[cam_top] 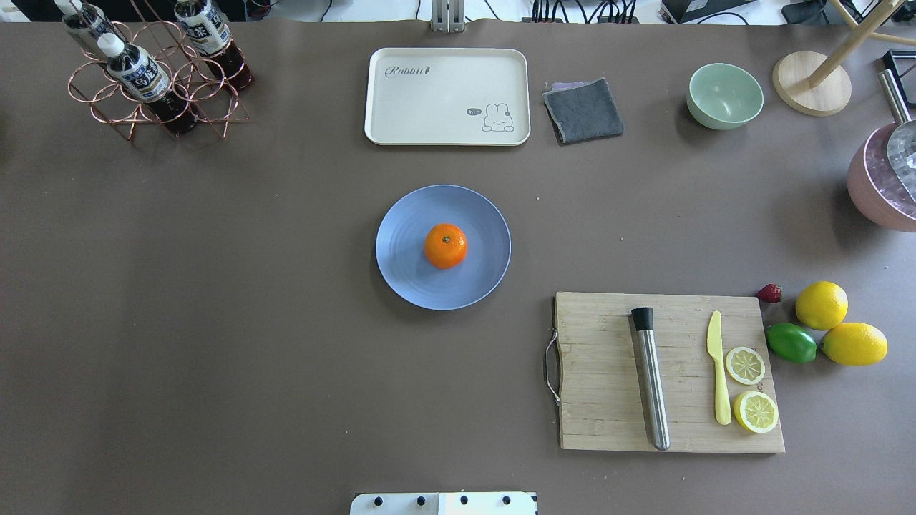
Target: Pick orange to plate
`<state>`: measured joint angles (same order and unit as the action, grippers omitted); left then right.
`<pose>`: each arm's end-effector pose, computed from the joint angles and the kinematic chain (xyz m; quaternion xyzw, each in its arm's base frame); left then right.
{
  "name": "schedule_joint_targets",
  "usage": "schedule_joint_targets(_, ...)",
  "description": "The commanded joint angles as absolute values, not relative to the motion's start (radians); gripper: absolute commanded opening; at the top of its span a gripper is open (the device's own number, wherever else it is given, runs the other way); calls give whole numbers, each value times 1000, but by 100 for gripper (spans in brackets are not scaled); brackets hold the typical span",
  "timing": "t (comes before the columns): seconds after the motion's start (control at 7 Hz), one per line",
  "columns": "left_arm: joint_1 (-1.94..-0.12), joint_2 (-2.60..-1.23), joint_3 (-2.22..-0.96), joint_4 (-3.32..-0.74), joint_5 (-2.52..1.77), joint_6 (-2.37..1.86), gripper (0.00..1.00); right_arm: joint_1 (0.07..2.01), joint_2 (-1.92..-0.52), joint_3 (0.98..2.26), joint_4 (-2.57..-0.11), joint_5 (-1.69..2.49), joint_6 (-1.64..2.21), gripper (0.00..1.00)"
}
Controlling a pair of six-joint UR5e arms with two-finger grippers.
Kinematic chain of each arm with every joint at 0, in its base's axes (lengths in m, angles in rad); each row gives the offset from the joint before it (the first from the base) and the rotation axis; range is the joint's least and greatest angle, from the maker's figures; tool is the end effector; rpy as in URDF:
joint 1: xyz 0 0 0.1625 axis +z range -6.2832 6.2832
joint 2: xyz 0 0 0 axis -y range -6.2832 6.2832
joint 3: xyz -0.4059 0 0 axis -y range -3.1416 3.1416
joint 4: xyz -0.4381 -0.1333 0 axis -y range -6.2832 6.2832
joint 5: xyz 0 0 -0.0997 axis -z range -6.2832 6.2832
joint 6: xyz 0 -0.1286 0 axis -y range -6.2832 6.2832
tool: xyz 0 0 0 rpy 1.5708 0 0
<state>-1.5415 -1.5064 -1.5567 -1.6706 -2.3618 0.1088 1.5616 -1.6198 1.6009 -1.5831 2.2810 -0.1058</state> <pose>-0.0268 -0.5132 0.6902 0.0251 0.3846 0.0678 0.9203 0.0447 -0.5152 0.6768 0.0022 -0.3479 -0.0485 0.9363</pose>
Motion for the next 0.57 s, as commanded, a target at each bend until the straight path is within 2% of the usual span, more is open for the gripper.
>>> schedule_joint_targets(0.0,-1542,-1506,-1555,-1671,-2362,109,99,1562,-1618,1601,-1582,2287,-106,100)
schedule_joint_targets(0.43,-1540,-1506,-1555,-1671,-2362,109,99,1562,-1620,1601,-1582,2296,-106,100)
